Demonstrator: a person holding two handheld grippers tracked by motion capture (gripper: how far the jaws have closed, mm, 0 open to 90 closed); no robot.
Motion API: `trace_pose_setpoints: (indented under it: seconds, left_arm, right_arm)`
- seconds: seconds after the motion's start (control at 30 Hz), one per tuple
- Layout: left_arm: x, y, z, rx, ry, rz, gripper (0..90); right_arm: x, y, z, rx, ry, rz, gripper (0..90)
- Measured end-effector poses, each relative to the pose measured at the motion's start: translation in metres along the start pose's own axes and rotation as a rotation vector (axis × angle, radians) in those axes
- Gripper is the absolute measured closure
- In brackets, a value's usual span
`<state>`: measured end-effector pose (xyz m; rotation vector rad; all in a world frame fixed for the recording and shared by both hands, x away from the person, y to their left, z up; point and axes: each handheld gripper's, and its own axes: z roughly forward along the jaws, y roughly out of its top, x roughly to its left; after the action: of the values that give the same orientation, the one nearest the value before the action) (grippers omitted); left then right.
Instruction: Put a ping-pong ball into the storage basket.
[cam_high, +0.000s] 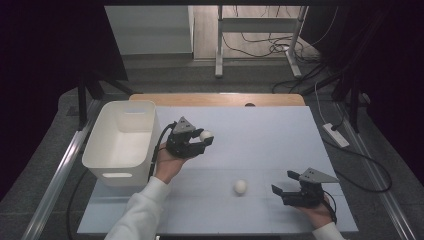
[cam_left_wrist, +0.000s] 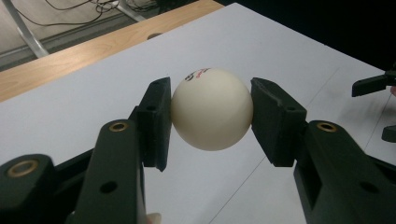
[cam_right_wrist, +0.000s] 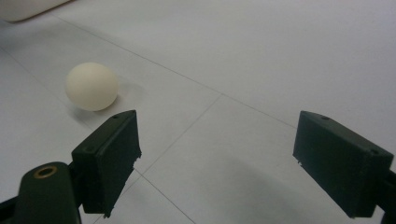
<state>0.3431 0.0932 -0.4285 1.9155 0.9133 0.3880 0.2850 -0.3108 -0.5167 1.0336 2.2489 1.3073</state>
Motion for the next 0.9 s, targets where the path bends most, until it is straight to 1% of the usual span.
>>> trace_pose_setpoints:
  seconds: [0.53,0.9]
  left_arm:
    - [0.004,-0.002,-0.011,-0.021,0.008,-0.014,51.0]
    - [0.007,-0.002,-0.019,-0.03,0.024,-0.02,51.1]
  right_arm:
    - [0.0,0.0,0.0,0.003,0.001,-0.001,14.3]
    - [0.0,0.0,0.001,0.004,0.002,-0.002,14.3]
